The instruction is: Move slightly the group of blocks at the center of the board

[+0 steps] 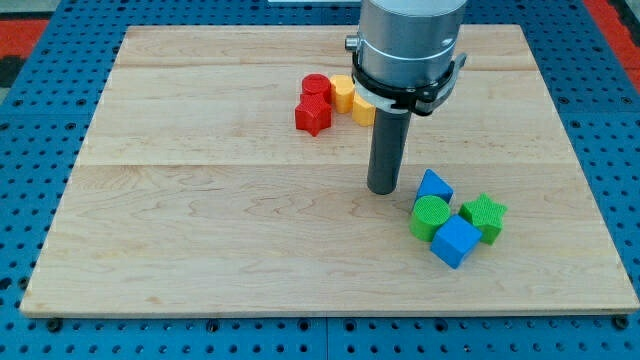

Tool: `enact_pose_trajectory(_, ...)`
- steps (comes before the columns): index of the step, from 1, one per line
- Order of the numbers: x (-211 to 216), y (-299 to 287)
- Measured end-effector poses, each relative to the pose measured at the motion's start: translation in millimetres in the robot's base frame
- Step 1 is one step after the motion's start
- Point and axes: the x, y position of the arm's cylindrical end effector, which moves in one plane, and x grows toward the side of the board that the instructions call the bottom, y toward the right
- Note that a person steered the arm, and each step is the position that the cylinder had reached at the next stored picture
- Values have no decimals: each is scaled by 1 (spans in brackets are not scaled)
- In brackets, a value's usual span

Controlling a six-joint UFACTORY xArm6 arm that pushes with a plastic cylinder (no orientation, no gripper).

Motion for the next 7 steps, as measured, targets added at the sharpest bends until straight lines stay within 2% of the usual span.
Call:
enact_pose_trajectory(3,0,-1)
enact_pose_trajectory(6,-61,-18)
enact_pose_trajectory(7,-70,38)
